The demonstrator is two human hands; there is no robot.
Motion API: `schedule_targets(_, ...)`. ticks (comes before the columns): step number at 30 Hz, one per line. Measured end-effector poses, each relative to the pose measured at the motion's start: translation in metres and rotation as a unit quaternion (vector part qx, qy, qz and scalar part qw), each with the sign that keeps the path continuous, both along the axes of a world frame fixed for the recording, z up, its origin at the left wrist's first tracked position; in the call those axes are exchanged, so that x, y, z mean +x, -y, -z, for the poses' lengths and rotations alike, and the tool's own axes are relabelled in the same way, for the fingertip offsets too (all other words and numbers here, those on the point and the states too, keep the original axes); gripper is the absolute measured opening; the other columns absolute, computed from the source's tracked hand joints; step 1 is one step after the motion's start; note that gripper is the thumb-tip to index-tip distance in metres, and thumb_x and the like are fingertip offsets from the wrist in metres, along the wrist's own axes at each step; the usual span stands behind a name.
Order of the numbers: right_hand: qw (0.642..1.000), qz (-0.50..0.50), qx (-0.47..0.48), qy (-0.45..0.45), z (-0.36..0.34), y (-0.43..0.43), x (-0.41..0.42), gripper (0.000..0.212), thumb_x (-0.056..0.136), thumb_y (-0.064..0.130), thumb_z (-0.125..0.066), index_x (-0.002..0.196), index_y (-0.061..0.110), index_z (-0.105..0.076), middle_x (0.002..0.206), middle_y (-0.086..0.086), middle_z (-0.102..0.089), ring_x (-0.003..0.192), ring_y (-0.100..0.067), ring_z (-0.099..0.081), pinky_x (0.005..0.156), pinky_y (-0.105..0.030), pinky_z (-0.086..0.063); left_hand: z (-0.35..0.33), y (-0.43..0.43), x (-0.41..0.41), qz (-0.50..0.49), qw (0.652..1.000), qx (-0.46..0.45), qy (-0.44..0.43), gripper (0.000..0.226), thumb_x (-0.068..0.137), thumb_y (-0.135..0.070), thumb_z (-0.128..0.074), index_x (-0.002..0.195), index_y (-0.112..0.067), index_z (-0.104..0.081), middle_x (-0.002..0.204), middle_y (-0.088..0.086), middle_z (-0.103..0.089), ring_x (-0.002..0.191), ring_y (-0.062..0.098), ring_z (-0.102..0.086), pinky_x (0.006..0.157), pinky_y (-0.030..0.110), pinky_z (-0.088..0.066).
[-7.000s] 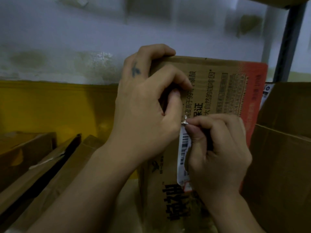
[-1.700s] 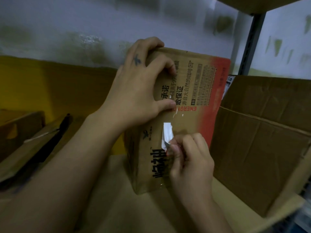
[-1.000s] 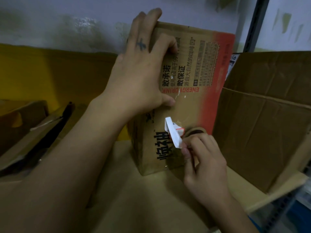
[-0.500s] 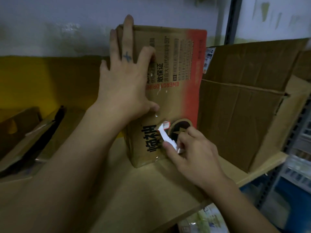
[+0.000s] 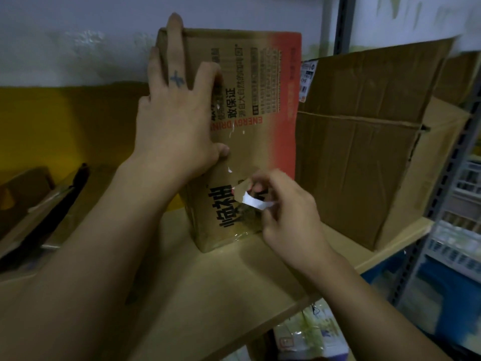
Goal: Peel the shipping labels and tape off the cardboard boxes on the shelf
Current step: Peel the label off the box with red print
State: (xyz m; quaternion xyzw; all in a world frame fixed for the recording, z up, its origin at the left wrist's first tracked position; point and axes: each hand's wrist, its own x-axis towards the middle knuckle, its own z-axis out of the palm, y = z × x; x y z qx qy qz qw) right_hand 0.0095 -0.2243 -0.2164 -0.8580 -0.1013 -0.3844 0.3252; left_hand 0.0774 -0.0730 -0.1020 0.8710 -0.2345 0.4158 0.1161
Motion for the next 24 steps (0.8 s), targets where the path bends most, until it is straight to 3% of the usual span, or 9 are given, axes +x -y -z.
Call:
schedule_targets(3,1.000,0.014,-0.021,-0.011,0.005,-0.005,0.007,0.045,0.073,0.006,-0.053,0.114,0.026,-0.059,0.101,0.011,-0.055,0.091,-0.010,-0.057,0.069,-0.036,-0.052,0.000,-0.001,0.001,0.005,1.000,-0.003,0.002,0.090,0.063,-0.041,-0.089,0.133,-0.030,-0.033,0.162,0.008,0.020,0.149,0.042,0.004,0.109,0.061,-0.036)
schedule_targets(6,0.992,0.009,0.127,-0.019,0.001,-0.018,0.011,0.008,0.082,0.032,-0.058,0.086,0.025,-0.057,0.077,0.013,-0.057,0.070,-0.008,-0.054,0.062,-0.037,-0.048,0.000,-0.001,0.002,0.007,1.000,-0.004,0.002,0.089,0.063,-0.041,-0.089,0.132,-0.029,-0.034,0.163,0.008,0.019,0.149,0.042,0.003,0.108,0.061,-0.037)
schedule_targets(8,0.978,0.048,0.196,-0.045,-0.003,-0.023,0.018,0.036,0.082,0.052,-0.062,0.070,0.020,-0.050,0.060,0.013,-0.055,0.058,-0.006,-0.051,0.062,-0.035,-0.046,0.001,-0.001,0.003,0.009,1.000,-0.002,0.007,0.089,0.062,-0.042,-0.089,0.131,-0.028,-0.035,0.163,0.009,0.017,0.149,0.042,0.001,0.107,0.061,-0.039)
schedule_targets(10,0.970,0.091,0.199,-0.105,-0.005,-0.025,0.028,0.052,0.077,0.063,-0.064,0.059,0.018,-0.046,0.051,0.010,-0.050,0.053,-0.009,-0.049,0.059,-0.032,-0.043,0.001,-0.002,0.004,0.011,1.000,-0.005,0.012,0.088,0.063,-0.042,-0.089,0.131,-0.029,-0.035,0.163,0.009,0.017,0.149,0.042,0.000,0.105,0.061,-0.041)
schedule_targets(13,0.951,0.064,0.247,-0.176,0.002,-0.021,0.038,0.046,0.079,0.053,-0.069,0.058,0.015,-0.054,0.048,0.006,-0.051,0.047,-0.007,-0.047,0.053,-0.028,-0.038,0.001,-0.002,0.005,0.012,1.000,-0.003,0.014,0.089,0.062,-0.046,-0.088,0.132,-0.031,-0.034,0.163,0.008,0.015,0.149,0.041,-0.001,0.106,0.060,-0.040)
schedule_targets(17,0.953,-0.015,0.253,-0.165,0.007,-0.013,0.032,0.031,0.088,0.027,-0.067,0.061,0.013,-0.063,0.058,-0.003,-0.060,0.056,-0.014,-0.053,0.059,-0.034,-0.042,0.001,0.000,0.007,0.017,1.000,-0.007,0.002,0.097,0.056,-0.062,-0.084,0.133,-0.033,-0.032,0.163,0.009,0.008,0.148,0.042,-0.006,0.104,0.061,-0.041)
schedule_targets(21,0.961,-0.072,0.215,-0.161,0.004,-0.003,0.021,0.034,0.091,0.022,-0.060,0.067,-0.001,-0.057,0.060,-0.011,-0.053,0.058,-0.017,-0.046,0.057,-0.027,-0.036,0.004,0.001,0.010,0.019,1.000,-0.010,0.008,0.102,0.051,-0.058,-0.088,0.132,-0.031,-0.032,0.162,0.010,0.006,0.146,0.044,-0.012,0.097,0.063,-0.046)
schedule_targets(24,0.956,-0.074,0.228,-0.172,-0.004,0.013,0.022,0.036,0.091,0.017,-0.055,0.065,-0.008,-0.053,0.056,-0.009,-0.049,0.056,-0.015,-0.043,0.057,-0.029,-0.035,0.004,0.001,0.011,0.037,0.999,-0.015,0.009,0.104,0.050,-0.053,-0.091,0.132,-0.030,-0.032,0.163,0.010,0.011,0.145,0.045,-0.009,0.094,0.061,-0.050)
